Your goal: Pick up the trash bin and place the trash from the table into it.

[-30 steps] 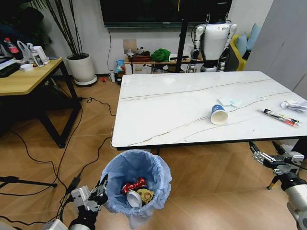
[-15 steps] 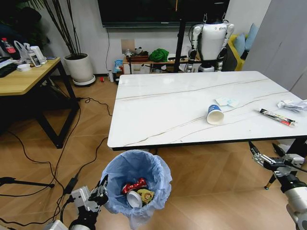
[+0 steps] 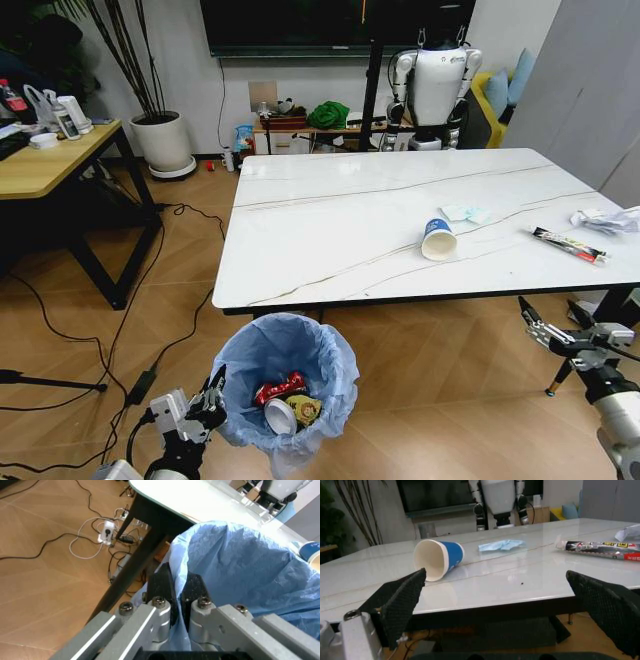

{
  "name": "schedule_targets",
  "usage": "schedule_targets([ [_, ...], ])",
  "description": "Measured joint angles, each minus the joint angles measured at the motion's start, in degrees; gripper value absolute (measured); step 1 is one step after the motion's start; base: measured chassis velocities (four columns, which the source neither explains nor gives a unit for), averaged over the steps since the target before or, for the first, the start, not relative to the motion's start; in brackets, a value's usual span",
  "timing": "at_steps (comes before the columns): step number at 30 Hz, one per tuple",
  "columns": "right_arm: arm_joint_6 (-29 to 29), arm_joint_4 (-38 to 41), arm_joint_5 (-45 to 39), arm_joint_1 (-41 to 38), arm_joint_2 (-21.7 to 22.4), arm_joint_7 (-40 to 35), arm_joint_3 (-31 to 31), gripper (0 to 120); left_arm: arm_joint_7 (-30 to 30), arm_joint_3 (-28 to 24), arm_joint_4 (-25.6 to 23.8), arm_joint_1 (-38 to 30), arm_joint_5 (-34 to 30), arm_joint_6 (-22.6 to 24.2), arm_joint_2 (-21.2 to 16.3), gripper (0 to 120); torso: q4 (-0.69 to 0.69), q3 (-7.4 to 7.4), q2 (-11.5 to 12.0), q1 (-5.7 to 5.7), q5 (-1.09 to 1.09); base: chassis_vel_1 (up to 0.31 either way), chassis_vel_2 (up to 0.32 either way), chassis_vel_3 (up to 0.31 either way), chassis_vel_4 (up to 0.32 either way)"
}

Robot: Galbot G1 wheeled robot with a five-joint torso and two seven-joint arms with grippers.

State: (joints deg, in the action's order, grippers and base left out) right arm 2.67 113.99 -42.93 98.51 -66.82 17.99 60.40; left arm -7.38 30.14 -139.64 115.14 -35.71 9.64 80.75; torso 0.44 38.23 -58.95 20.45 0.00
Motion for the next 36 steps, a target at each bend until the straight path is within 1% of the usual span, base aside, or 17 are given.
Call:
schedule_targets([
  [12, 0.0, -0.1, 0.5, 0.1, -0.9, 0.2, -0.3, 100, 0.0, -0.1, 0.1, 0.0, 0.2, 0.0, 0.2, 0, 0.00, 0.00, 0.0, 0.00, -0.01, -0.057, -0.059, 0.055, 0.057],
  [16, 0.0, -0.1, 0.5, 0.0, -0.9, 0.2, -0.4, 100, 0.0, -0.1, 0.1, 0.0, 0.2, -0.1, 0.2, 0, 0.00, 0.00, 0.0, 0.00, 0.02, -0.066, -0.074, 0.074, 0.076],
  [18, 0.0, -0.1, 0.5, 0.0, -0.8, 0.2, -0.4, 100, 0.0, -0.1, 0.1, 0.0, 0.3, -0.1, 0.2, 0, 0.01, 0.00, 0.0, 0.00, -0.03, -0.079, -0.065, 0.068, 0.084],
  [20, 0.0, -0.2, 0.6, 0.0, -0.6, 0.3, -0.4, 100, 0.1, -0.1, 0.1, 0.1, 0.4, -0.1, 0.3, 0, 0.01, 0.00, 0.0, 0.00, 0.02, -0.091, -0.072, 0.086, 0.083],
  [22, 0.0, -0.2, 0.6, 0.0, -0.6, 0.4, -0.4, 100, 0.1, -0.1, 0.1, 0.1, 0.6, -0.1, 0.4, 0, -0.01, 0.00, 0.0, 0.00, -0.02, -0.081, -0.077, 0.106, 0.079],
  [24, 0.0, -0.2, 0.7, 0.0, -0.7, 0.5, -0.5, 100, 0.1, -0.1, 0.1, 0.2, 0.8, -0.1, 0.5, 0, -0.01, 0.00, 0.0, 0.01, -0.02, -0.092, -0.079, 0.093, 0.078],
  [25, 0.1, -0.2, 1.0, 0.0, -0.8, 0.6, -0.8, 100, 0.2, -0.1, 0.1, 0.3, 1.2, -0.1, 0.7, 0, -0.01, 0.00, 0.0, 0.00, 0.02, -0.093, -0.079, 0.076, 0.089],
  [36, 0.4, -1.0, 1.7, -0.6, -0.5, 0.7, -2.1, 100, 0.8, 0.3, -0.7, 0.9, 2.0, -0.4, 1.1, 0, 0.00, 0.00, 0.0, 0.00, -0.01, -0.075, -0.092, 0.095, 0.093],
])
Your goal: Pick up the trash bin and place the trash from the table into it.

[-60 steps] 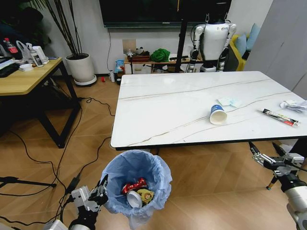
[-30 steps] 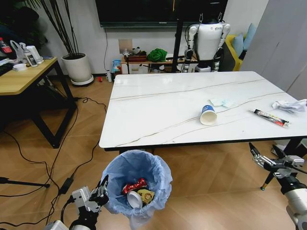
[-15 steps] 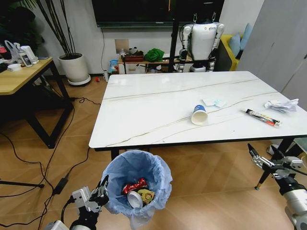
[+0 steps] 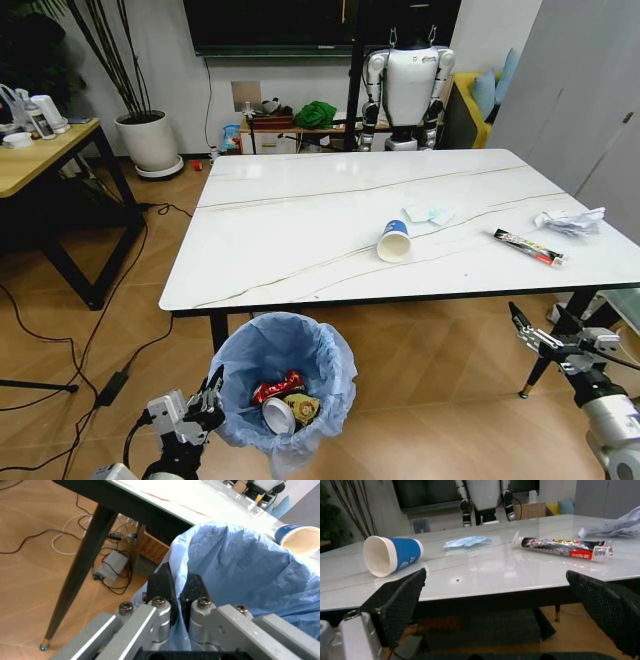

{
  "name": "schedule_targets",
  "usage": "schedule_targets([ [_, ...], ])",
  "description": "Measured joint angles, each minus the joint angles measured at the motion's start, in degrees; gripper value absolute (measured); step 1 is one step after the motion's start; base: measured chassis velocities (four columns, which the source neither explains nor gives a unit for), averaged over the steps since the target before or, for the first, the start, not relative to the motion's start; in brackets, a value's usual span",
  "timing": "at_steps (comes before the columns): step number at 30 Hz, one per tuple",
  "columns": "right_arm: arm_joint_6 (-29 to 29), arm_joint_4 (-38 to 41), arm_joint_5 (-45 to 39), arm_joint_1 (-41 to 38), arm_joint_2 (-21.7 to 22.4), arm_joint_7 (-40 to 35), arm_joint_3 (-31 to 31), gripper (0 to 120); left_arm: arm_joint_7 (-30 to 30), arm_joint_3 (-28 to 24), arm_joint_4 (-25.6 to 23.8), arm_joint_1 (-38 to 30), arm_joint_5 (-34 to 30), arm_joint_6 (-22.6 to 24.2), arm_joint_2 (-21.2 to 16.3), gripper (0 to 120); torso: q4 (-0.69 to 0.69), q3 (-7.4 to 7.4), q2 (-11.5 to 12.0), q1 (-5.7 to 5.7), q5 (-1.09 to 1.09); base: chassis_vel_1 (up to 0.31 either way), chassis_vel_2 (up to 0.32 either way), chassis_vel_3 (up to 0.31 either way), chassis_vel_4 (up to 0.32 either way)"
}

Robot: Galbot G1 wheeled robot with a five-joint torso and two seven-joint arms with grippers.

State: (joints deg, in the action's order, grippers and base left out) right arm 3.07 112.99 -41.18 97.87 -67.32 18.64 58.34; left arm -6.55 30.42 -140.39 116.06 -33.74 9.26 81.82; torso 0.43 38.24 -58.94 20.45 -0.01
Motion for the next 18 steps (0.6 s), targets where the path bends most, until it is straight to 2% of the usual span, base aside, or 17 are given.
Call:
schedule_targets([
  [18, 0.3, 0.0, 0.4, 0.7, 0.0, 0.3, 0.5, 100, 0.0, -0.6, 0.5, -0.5, -0.2, 0.0, -0.3, 0, 0.00, 0.00, 0.0, 0.00, 0.01, -0.094, -0.090, 0.097, 0.093],
])
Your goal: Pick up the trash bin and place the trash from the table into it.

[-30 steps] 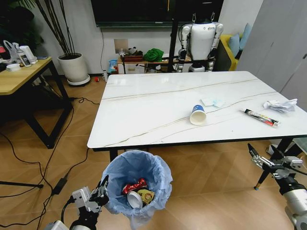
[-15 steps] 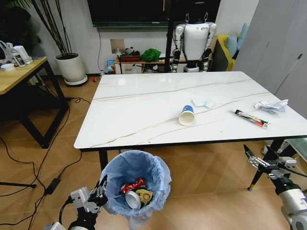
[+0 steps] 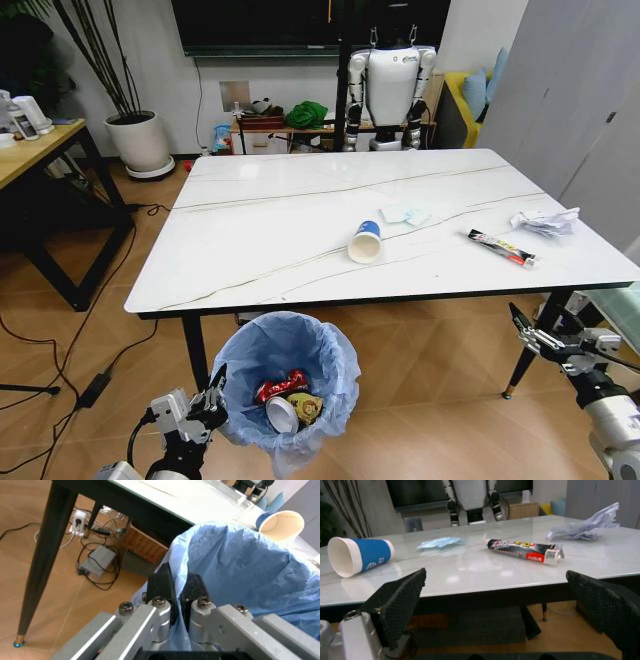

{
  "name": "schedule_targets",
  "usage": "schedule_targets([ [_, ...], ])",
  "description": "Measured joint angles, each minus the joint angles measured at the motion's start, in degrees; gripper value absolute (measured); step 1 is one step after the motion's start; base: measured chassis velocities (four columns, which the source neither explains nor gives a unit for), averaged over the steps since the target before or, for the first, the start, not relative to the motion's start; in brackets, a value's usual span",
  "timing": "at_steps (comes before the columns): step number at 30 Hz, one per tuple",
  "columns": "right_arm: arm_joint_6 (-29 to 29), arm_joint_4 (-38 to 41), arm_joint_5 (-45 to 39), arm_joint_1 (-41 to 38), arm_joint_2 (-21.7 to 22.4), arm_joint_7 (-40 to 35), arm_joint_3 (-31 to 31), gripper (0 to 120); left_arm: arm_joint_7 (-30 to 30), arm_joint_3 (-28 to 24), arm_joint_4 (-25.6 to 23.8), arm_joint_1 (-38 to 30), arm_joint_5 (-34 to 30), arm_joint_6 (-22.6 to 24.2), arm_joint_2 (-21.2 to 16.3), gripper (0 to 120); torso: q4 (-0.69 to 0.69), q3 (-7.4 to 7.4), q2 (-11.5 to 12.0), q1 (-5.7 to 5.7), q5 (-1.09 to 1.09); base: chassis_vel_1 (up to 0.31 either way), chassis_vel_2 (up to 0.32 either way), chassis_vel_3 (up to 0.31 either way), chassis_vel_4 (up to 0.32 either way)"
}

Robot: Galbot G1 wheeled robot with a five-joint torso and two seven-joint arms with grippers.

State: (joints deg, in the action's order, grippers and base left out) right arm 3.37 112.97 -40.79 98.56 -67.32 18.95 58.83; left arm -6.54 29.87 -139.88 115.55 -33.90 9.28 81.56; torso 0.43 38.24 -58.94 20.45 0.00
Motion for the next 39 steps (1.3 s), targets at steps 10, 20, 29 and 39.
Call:
schedule_targets([
  [10, 3.8, -0.7, 2.0, 0.2, 0.2, 2.0, -0.5, 100, -0.1, 0.1, 0.0, 0.0, -0.2, 0.1, -0.1, 0, 0.01, 0.00, 0.0, 0.00, -0.01, -0.033, -0.046, 0.032, 0.050],
  [20, 1.7, 9.1, 2.1, -0.3, 10.3, -5.4, -5.3, 100, 0.1, 0.5, -0.9, 2.5, 0.6, -0.1, -0.7, 0, -0.04, 0.00, 0.0, 0.00, -0.01, 0.000, 0.000, 0.000, 0.000],
  [29, -9.5, 15.4, 2.5, -7.3, 19.5, -20.6, -16.8, 100, 0.4, 1.5, -1.4, 4.4, 1.3, -0.2, -1.7, 0, 0.02, 0.00, 0.0, 0.00, 0.02, 0.000, 0.000, 0.000, 0.000],
  [39, -12.9, 10.0, -3.1, -23.1, 26.9, -25.2, -32.2, 100, 1.1, 2.2, -2.0, 5.3, 3.3, -0.5, 1.3, 0, 0.01, 0.01, 0.0, 0.00, 0.01, 0.000, 0.000, 0.000, 0.000],
])
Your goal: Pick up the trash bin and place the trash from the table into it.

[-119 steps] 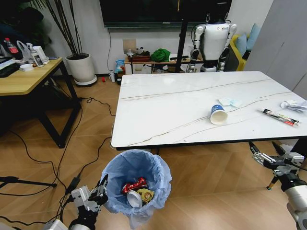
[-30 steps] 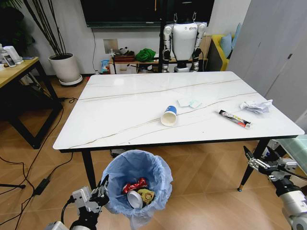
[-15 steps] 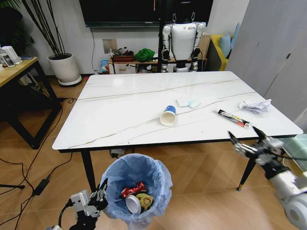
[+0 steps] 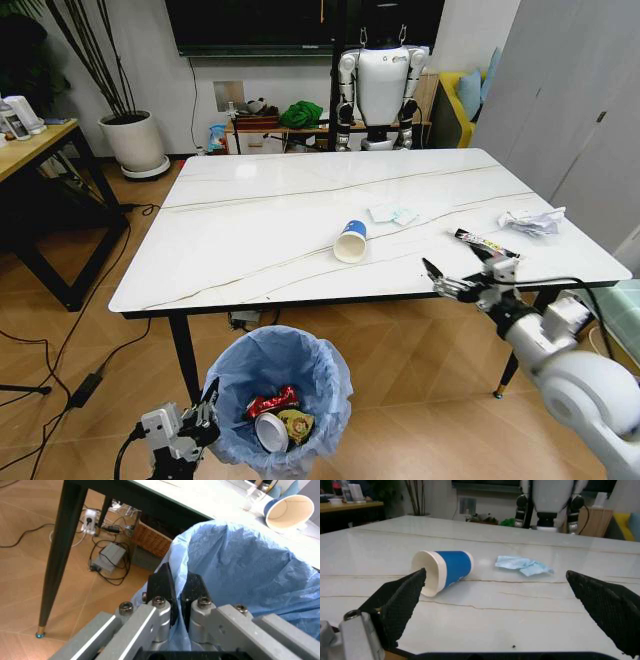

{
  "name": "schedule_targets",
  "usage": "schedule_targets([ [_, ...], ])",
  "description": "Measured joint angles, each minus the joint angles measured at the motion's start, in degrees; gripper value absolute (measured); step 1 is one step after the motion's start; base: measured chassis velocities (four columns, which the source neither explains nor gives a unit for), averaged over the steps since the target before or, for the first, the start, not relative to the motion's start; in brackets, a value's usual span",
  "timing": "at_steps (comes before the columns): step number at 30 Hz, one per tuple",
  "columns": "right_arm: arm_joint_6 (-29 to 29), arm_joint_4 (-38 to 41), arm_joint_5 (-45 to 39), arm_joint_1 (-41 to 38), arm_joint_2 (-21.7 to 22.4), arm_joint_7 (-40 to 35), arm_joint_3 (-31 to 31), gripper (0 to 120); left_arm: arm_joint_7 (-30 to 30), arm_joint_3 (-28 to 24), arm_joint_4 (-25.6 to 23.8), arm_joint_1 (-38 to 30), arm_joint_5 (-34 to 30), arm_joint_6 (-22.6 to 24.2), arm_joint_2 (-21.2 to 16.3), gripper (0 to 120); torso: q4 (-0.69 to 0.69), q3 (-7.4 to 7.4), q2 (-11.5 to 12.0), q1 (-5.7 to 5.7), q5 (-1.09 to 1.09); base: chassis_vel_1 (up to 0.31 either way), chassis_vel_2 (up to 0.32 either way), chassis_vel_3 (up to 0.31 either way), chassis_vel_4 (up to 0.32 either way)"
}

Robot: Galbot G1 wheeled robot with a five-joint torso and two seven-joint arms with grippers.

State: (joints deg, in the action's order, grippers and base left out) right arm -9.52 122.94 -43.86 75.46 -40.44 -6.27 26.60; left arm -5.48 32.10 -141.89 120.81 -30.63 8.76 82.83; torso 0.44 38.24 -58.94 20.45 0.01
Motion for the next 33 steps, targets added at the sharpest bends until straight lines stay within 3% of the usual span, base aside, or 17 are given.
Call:
schedule_targets([
  [3, -1.2, -2.4, -2.1, -8.7, 0.0, -2.6, -8.1, 100, 0.2, 0.2, -0.1, 0.4, 0.9, 0.0, 1.0, 0, -0.01, 0.00, 0.0, 0.00, -0.02, 0.000, 0.000, 0.000, 0.000],
  [12, -2.2, -9.6, -4.5, -22.8, -3.0, -6.6, -22.1, 100, 0.4, -0.1, 0.9, -0.6, 2.2, -0.1, 2.5, 0, -0.01, 0.00, 0.0, 0.00, -0.01, 0.000, 0.000, 0.000, 0.000],
  [33, -0.9, -17.2, -4.9, -33.8, -5.5, -7.1, -33.7, 100, 0.1, 0.3, 0.9, -1.5, 1.4, 0.2, 2.6, 0, -0.01, -0.01, 0.0, 0.00, -0.01, 0.000, 0.000, 0.000, 0.000],
])
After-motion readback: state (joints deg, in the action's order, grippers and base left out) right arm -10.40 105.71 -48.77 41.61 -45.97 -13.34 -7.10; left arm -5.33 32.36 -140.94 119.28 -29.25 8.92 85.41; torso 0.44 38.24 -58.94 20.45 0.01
